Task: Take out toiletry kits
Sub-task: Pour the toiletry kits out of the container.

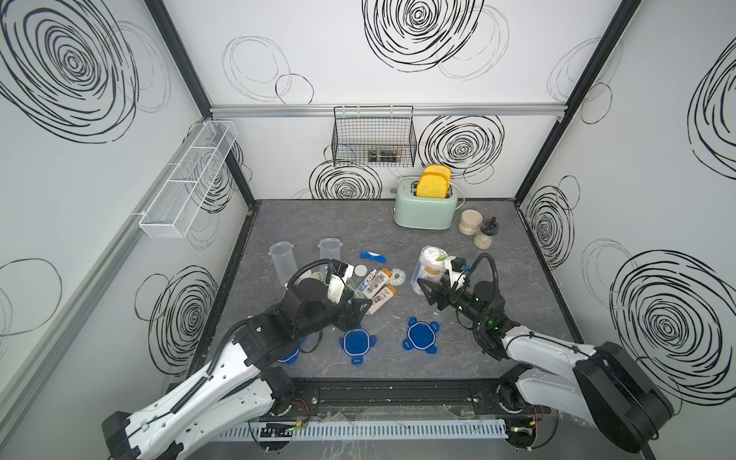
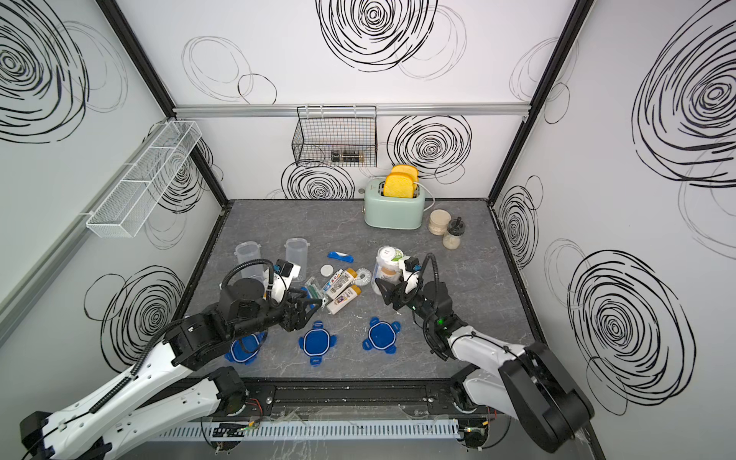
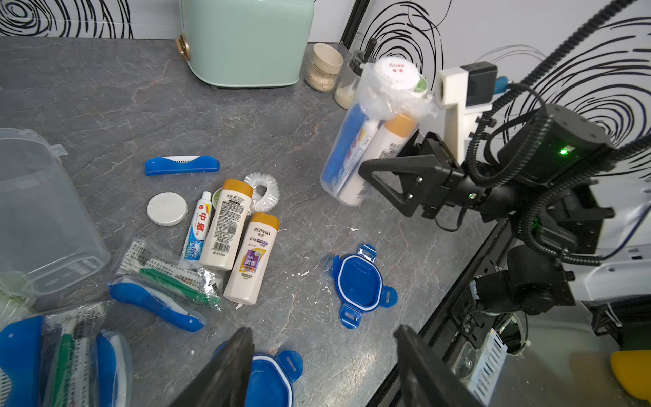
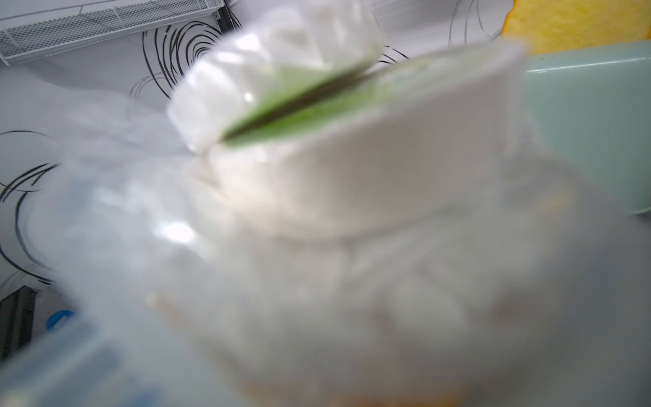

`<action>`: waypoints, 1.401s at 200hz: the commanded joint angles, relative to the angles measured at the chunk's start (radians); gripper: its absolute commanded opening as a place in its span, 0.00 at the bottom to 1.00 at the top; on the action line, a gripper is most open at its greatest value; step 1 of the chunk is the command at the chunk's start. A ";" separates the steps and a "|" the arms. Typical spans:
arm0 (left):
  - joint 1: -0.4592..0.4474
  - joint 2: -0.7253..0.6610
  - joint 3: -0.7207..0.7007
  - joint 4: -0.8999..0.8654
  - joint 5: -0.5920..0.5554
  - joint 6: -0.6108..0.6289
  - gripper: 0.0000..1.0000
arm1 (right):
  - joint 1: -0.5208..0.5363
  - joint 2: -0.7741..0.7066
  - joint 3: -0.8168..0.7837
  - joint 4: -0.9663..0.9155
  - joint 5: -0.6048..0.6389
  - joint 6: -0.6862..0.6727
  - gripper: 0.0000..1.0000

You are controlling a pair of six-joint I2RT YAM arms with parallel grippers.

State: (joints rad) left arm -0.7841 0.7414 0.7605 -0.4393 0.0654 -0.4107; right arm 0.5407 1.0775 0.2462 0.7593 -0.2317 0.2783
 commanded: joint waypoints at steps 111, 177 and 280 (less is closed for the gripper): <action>0.008 -0.018 -0.012 0.023 -0.011 -0.003 0.68 | -0.006 -0.131 -0.001 -0.299 -0.277 0.419 0.54; -0.022 -0.016 -0.012 0.016 -0.033 -0.011 0.68 | -0.007 -0.022 0.025 -0.282 -0.337 0.490 0.54; -0.050 -0.005 -0.012 0.021 -0.026 -0.011 0.68 | -0.031 -0.018 -0.004 -0.222 -0.403 0.680 0.55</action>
State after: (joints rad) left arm -0.8268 0.7349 0.7567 -0.4469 0.0437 -0.4171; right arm 0.5217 1.0679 0.2272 0.4286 -0.5858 0.8883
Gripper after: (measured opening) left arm 0.682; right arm 0.655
